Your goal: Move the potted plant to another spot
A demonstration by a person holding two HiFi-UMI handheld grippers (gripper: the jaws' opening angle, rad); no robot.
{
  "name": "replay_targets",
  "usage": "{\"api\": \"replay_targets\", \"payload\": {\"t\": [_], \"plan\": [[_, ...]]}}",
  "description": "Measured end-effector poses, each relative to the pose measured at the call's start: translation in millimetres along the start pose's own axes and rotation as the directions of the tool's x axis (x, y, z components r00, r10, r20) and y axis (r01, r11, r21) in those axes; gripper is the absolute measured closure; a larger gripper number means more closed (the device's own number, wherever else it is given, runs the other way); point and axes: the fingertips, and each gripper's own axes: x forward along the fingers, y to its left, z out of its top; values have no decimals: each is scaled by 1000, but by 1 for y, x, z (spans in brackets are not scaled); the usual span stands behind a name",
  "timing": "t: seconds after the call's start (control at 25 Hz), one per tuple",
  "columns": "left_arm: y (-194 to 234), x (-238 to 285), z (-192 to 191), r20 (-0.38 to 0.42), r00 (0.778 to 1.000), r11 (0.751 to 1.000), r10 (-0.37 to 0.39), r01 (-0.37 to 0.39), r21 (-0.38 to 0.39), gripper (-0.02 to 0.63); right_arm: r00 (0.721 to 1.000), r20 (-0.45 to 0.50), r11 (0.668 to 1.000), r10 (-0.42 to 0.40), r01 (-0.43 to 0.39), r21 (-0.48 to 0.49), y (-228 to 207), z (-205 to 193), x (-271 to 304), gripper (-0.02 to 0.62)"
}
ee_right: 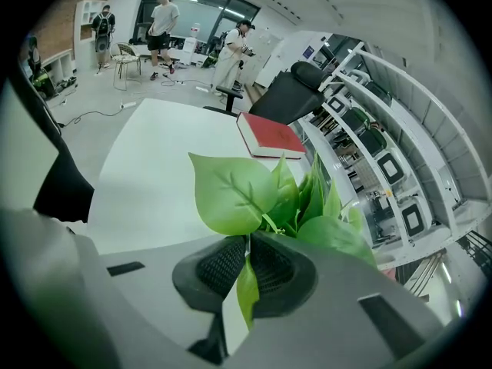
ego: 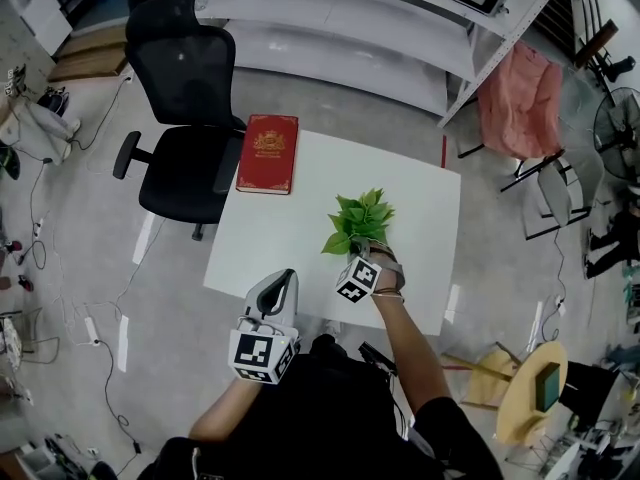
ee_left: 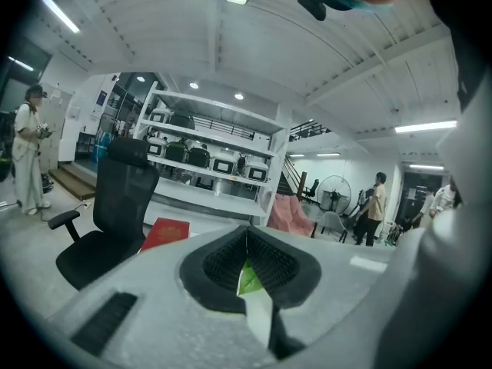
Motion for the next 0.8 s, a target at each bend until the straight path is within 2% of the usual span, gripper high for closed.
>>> {"api": "replay_targets", "payload": {"t": [0.44,0.8], "plan": [[12,5,-1,-3,1000,1000,-15,15,0,589,999,-31,999,27,-27,-19,14,-8,12,578],[14,5,-2,-10,999,999,-34,34,-5,589,1000,-27,1000,13,-13,-19,18,-12,11,578]]}}
